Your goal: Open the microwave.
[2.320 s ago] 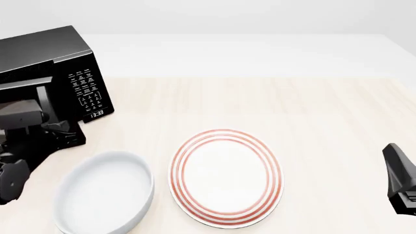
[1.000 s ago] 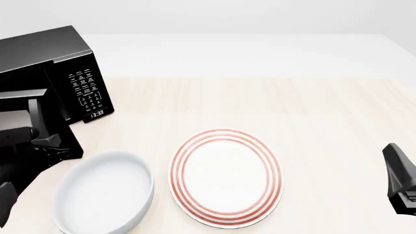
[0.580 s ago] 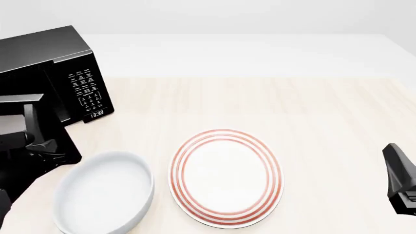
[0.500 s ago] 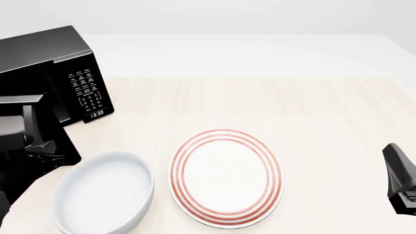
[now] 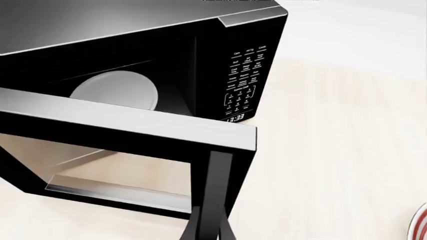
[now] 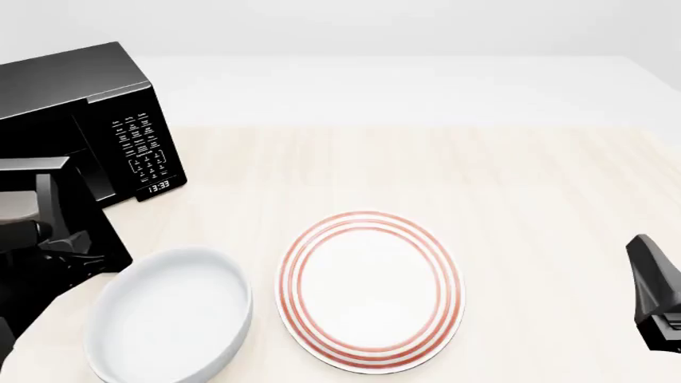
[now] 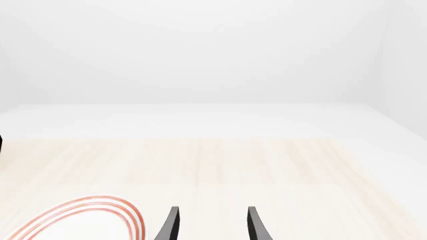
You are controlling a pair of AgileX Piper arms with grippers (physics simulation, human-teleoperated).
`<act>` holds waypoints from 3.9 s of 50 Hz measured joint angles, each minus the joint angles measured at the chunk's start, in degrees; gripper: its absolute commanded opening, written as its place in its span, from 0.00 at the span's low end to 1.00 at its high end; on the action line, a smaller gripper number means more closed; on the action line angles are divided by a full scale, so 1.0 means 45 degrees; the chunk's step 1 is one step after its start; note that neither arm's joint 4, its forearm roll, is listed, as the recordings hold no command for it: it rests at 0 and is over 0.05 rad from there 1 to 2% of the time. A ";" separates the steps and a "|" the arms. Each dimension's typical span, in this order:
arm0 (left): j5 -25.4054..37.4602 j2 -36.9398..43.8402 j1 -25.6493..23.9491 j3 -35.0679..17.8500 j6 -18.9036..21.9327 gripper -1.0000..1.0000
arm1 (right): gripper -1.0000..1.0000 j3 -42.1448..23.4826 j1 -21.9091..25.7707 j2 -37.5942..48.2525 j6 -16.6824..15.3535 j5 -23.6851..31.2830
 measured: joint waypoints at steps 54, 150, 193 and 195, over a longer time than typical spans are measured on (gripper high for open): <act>0.1622 -0.2734 0.0159 -0.0139 -0.0709 1.00 | 1.00 0.0000 0.0000 0.0000 0.0000 0.0000; 1.3858 -1.3188 0.0414 -0.5586 0.0489 1.00 | 1.00 0.0000 0.0000 0.0000 0.0000 0.0000; 1.4969 -0.9201 -0.0287 -0.9521 0.1873 1.00 | 1.00 0.0000 0.0000 0.0000 0.0000 0.0000; 1.5088 -0.9049 -0.0294 -0.9639 0.1915 1.00 | 1.00 0.0000 0.0000 0.0000 0.0000 0.0000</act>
